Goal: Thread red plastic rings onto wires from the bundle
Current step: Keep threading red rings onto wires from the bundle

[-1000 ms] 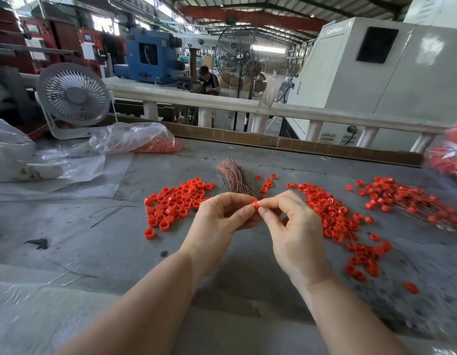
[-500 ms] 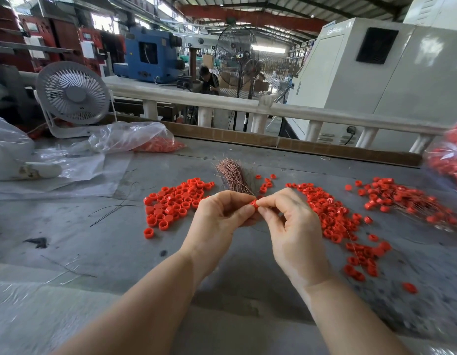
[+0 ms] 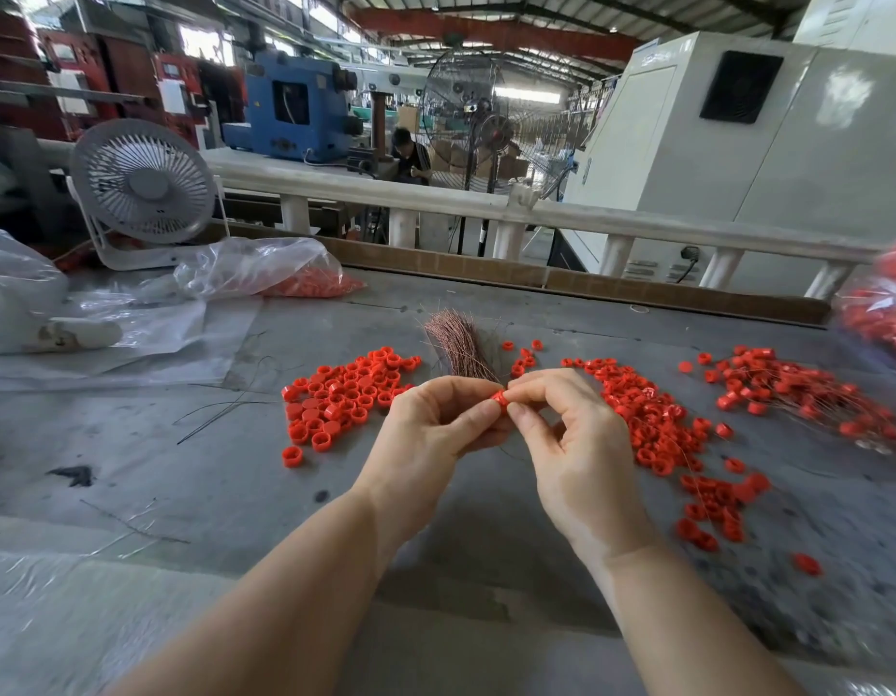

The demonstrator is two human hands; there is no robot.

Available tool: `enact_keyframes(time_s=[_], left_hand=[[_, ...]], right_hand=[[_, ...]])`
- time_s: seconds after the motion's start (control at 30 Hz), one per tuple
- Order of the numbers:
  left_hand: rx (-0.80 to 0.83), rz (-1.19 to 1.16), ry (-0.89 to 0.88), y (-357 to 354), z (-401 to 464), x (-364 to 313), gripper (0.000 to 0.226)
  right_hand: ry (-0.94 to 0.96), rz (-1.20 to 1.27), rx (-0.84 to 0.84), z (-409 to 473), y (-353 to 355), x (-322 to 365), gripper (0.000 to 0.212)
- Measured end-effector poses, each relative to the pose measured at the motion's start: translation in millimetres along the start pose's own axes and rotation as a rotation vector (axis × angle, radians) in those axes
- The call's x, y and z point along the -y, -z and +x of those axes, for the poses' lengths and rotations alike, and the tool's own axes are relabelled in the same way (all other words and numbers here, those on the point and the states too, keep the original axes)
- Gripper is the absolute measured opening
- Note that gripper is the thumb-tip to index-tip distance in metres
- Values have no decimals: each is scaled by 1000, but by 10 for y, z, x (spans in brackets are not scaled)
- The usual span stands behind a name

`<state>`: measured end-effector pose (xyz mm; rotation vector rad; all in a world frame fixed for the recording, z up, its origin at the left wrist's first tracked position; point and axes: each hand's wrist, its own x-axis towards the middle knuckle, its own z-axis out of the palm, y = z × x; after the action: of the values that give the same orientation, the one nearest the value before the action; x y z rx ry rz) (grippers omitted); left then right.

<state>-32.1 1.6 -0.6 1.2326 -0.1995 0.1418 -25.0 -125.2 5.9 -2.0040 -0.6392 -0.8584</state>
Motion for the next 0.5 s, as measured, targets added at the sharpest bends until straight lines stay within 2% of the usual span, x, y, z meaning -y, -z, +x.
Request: enact_keyframes(time_s=[0.5], left_hand=[[-3,123,-84,-25,-34,-35,13]], right_hand=[[-52,63,-10,9,15,-27,8]])
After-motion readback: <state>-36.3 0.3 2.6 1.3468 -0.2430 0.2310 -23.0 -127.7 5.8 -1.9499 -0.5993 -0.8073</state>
